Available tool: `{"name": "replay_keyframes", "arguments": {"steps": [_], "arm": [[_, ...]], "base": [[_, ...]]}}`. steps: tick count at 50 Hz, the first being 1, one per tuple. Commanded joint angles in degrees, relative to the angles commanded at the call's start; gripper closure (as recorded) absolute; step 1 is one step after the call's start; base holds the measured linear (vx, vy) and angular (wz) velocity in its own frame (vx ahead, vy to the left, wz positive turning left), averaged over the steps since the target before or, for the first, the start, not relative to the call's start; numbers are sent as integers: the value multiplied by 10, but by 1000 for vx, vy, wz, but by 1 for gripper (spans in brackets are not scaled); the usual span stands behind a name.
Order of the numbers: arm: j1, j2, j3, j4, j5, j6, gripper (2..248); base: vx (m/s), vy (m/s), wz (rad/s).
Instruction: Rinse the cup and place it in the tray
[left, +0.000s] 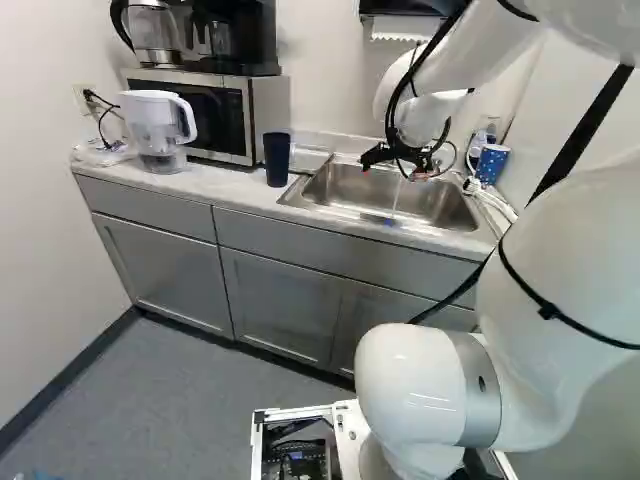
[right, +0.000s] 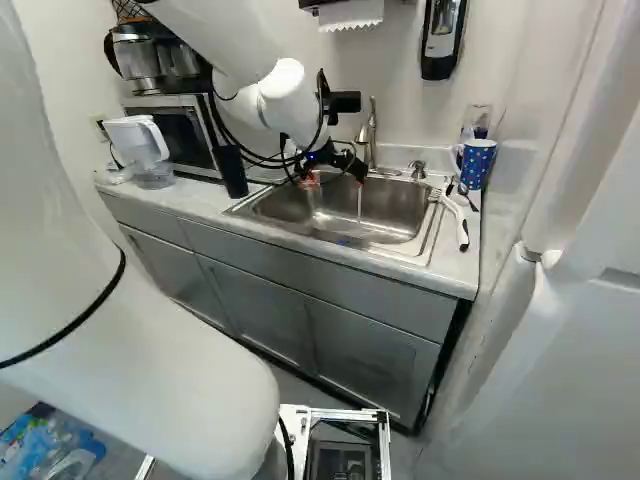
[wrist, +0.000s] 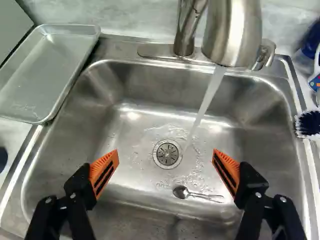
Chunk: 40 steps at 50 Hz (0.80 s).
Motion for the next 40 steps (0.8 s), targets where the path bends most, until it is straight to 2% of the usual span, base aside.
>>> {"name": "replay_keyframes", "arguments": {"steps": [19, 40], "arm": [[-23, 6, 6, 0, 0, 0, 3], [-23, 6, 6, 0, 0, 0, 3]], "base": [[0, 0, 0], [0, 0, 0]]}}
